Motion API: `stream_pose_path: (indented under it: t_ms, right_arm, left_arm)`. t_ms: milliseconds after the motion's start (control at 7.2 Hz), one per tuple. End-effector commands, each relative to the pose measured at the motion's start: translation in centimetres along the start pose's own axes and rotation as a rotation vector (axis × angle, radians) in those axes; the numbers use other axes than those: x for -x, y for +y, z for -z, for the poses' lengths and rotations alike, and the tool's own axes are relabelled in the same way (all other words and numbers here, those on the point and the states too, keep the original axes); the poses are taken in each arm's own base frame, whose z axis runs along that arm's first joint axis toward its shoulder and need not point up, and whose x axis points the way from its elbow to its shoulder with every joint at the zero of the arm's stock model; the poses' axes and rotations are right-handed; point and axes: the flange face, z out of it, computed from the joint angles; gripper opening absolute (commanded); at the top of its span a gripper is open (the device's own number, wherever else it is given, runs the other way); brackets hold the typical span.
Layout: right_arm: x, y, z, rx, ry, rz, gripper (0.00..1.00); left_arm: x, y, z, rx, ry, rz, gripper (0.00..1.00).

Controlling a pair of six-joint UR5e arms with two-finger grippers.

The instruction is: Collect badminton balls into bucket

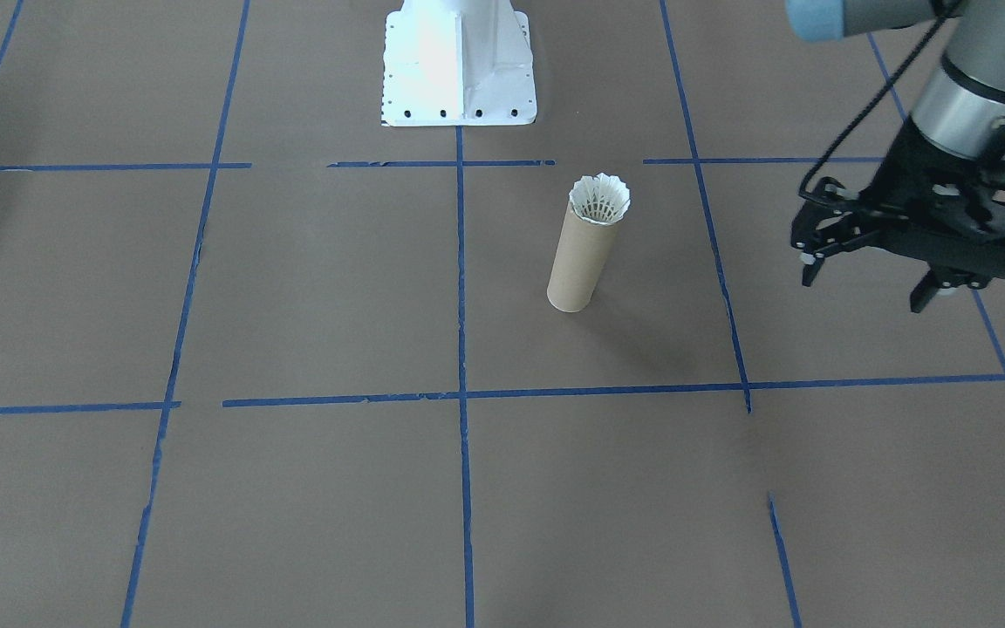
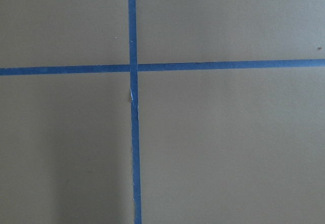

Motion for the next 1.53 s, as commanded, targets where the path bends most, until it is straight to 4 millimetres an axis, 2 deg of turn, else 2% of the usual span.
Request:
stream_pose_path:
  t_ms: [0, 139, 278, 417, 556, 694, 1111, 1250, 1389]
  right_arm:
    - [0.0, 0.0, 0.0, 0.0, 0.0, 0.0, 1.0]
    - [0.0, 0.0, 0.0, 0.0, 0.0, 0.0, 1.0]
    - [0.0, 0.0, 0.0, 0.0, 0.002, 0.0, 1.0]
    - [0.0, 0.0, 0.0, 0.0, 0.0, 0.0, 1.0]
    - [0.0, 0.0, 0.0, 0.0, 0.0, 0.0, 1.0]
    - [0.0, 0.0, 0.0, 0.0, 0.0, 0.0, 1.0]
    - [0.0, 0.0, 0.0, 0.0, 0.0, 0.0, 1.0]
    - [0.0, 0.0, 0.0, 0.0, 0.0, 0.0, 1.0]
    - [0.0, 0.0, 0.0, 0.0, 0.0, 0.0, 1.0]
  left_arm:
    - [15.6, 5.6, -5.5, 0.072, -0.048, 0.045, 1.0]
    - [21.0, 9.5, -8.6, 0.123, -0.048, 0.092, 1.0]
    - [26.6, 14.3, -10.8, 0.134, -0.009, 0.17, 1.0]
    - [29.7, 18.9, -13.7, 0.151, 0.053, 0.217, 1.0]
    - [31.4, 22.8, -15.4, 0.174, 0.057, 0.239, 1.0]
    - [31.9, 24.3, -15.8, 0.187, 0.058, 0.251, 1.0]
    - [35.0, 25.3, -13.1, 0.171, 0.033, 0.339, 1.0]
    - [35.3, 25.2, -11.6, 0.187, 0.03, 0.382, 1.0]
    - [34.6, 25.2, -10.5, 0.186, 0.029, 0.385, 1.0]
